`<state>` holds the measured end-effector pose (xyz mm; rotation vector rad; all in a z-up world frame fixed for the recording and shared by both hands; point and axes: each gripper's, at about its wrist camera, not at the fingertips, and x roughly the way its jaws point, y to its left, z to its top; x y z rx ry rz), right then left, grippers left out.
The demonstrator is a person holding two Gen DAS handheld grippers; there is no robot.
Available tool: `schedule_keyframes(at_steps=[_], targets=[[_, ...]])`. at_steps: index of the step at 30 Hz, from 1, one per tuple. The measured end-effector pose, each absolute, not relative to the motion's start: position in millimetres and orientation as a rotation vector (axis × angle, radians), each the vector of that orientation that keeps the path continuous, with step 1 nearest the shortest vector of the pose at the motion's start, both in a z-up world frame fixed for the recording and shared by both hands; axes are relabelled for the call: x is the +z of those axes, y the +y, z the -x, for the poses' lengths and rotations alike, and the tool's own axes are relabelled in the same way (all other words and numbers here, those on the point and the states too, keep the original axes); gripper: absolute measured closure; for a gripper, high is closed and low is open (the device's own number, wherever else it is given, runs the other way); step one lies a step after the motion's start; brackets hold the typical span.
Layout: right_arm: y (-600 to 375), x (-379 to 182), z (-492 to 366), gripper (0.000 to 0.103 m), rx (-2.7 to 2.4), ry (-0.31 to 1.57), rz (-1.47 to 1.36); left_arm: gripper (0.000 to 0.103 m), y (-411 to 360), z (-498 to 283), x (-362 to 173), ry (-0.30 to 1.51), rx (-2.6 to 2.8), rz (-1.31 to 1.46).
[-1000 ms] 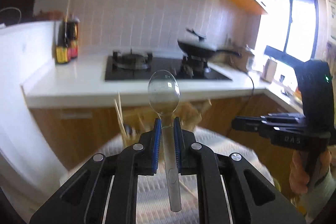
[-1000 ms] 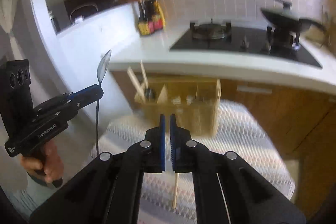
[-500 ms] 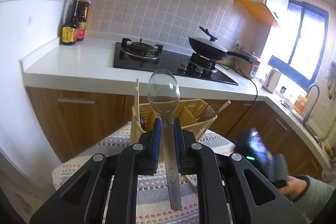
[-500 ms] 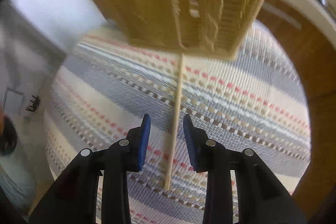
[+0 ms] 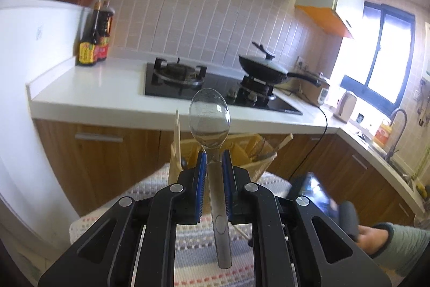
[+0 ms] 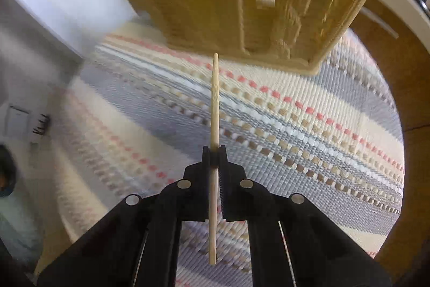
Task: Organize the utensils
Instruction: 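Carry the spoon and chopstick over the beige caddy and lower them in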
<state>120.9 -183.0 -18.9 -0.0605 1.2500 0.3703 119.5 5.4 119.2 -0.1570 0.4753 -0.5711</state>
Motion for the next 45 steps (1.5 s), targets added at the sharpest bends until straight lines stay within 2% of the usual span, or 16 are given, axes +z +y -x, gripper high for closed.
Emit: schedule_keyframes(at_steps=[5, 11, 16, 20, 25, 36, 45], targets=[[-199, 58, -94, 0.099, 0.495, 1.01, -0.042, 0.092, -5, -123, 142, 0.354, -0.535, 0.136], [-216, 144, -99, 0.099, 0.493, 0.67, -0.128, 0.092, -19, -143, 156, 0.227, -0.401, 0.116], [-242, 186, -122, 0.098, 0.388, 0.44, -0.157, 0.092, -26, -163, 153, 0.189, -0.408, 0.165], [-247, 212, -122, 0.098, 0.234, 0.251, -0.059, 0.092, -32, -173, 150, 0.166, -0.397, 0.157], [-252, 201, -142, 0.098, 0.136, 0.161, -0.018, 0.092, -35, -184, 143, 0.153, -0.395, 0.159], [-264, 135, -190, 0.098, 0.09, 0.17, -0.101, 0.092, -42, -212, 109, 0.178, -0.408, 0.195], [-270, 112, -199, 0.098, 0.111, 0.189, -0.147, 0.092, -49, -212, 88, 0.147, -0.355, 0.147]])
